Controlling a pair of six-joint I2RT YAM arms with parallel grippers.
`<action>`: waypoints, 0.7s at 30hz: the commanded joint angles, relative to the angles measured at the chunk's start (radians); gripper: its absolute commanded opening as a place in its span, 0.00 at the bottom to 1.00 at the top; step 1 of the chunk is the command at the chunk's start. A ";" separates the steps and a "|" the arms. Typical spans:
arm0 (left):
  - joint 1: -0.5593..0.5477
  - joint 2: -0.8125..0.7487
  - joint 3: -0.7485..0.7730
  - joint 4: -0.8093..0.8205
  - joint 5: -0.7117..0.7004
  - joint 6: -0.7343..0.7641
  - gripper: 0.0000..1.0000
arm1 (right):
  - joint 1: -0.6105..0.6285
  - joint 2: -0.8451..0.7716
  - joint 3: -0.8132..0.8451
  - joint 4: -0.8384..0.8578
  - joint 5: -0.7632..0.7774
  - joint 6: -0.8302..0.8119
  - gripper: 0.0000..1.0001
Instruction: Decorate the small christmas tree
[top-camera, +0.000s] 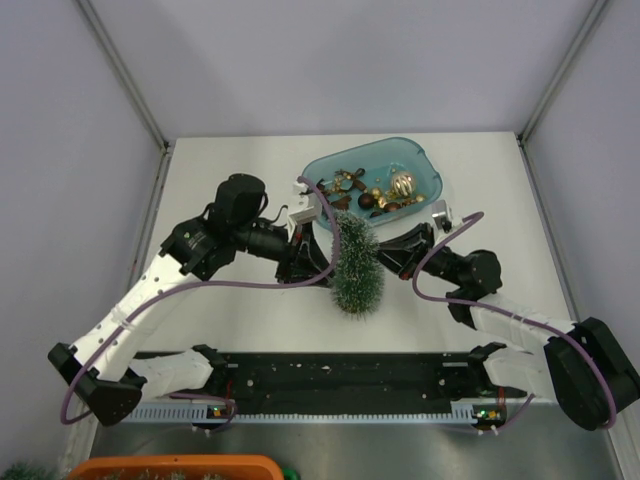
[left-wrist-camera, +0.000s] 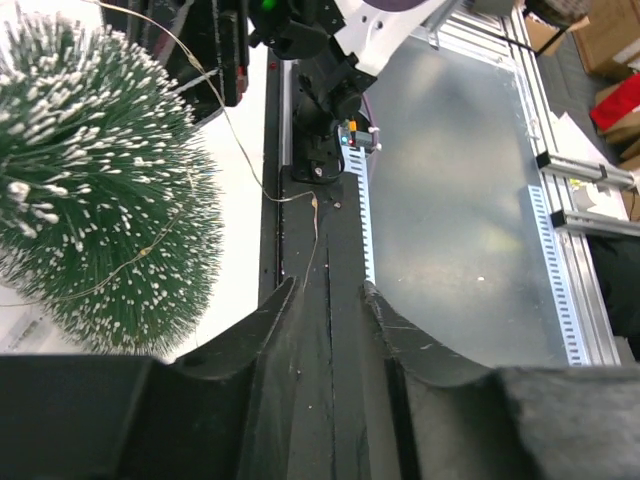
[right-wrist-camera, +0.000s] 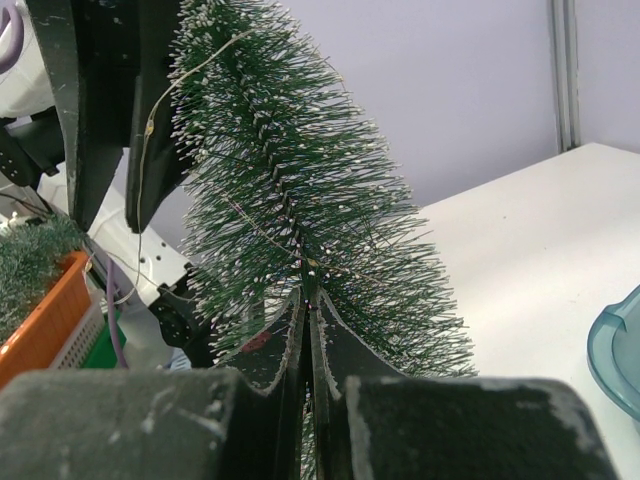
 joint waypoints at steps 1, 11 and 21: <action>-0.007 -0.005 -0.016 0.046 0.068 0.001 0.30 | -0.009 -0.021 -0.010 0.273 0.001 -0.005 0.00; -0.008 -0.013 -0.027 0.052 0.153 -0.031 0.71 | -0.009 -0.004 -0.012 0.290 0.001 0.001 0.00; -0.013 -0.025 -0.069 0.068 0.046 -0.054 0.65 | -0.009 -0.003 -0.013 0.290 0.001 0.005 0.00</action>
